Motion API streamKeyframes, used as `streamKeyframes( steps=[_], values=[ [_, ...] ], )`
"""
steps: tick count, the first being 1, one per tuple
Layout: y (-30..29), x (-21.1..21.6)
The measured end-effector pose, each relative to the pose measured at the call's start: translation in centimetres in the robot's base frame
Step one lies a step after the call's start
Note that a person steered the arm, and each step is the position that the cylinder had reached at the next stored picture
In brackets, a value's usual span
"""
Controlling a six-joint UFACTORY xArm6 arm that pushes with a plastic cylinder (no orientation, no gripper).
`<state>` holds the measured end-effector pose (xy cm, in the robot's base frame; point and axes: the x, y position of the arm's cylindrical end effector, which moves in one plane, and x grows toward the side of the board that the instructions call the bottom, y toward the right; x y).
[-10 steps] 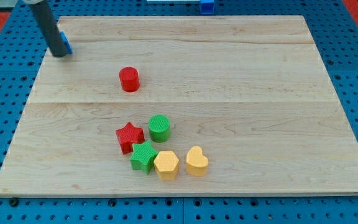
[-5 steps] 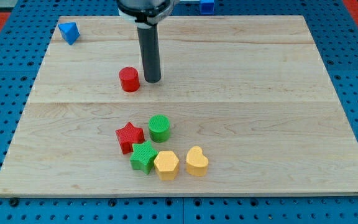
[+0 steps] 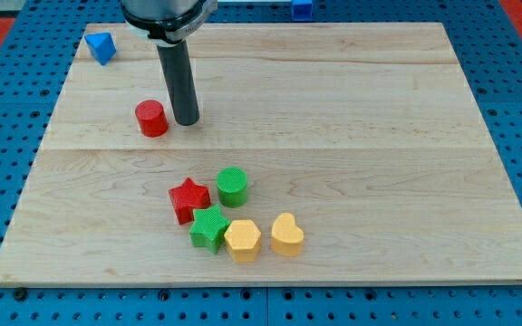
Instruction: Push the red circle close to the blue triangle
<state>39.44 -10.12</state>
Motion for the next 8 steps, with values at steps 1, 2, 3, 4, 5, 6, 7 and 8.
streamKeyframes(
  steps=[1, 2, 3, 4, 5, 6, 7, 8],
  values=[
    [0.0, 0.0],
    [1.2, 2.8],
    [-0.9, 3.8],
    [-6.5, -0.7],
    [-6.9, -0.2],
    [-11.7, -2.0],
    [-12.2, -8.9],
    [-9.8, -9.8]
  ],
)
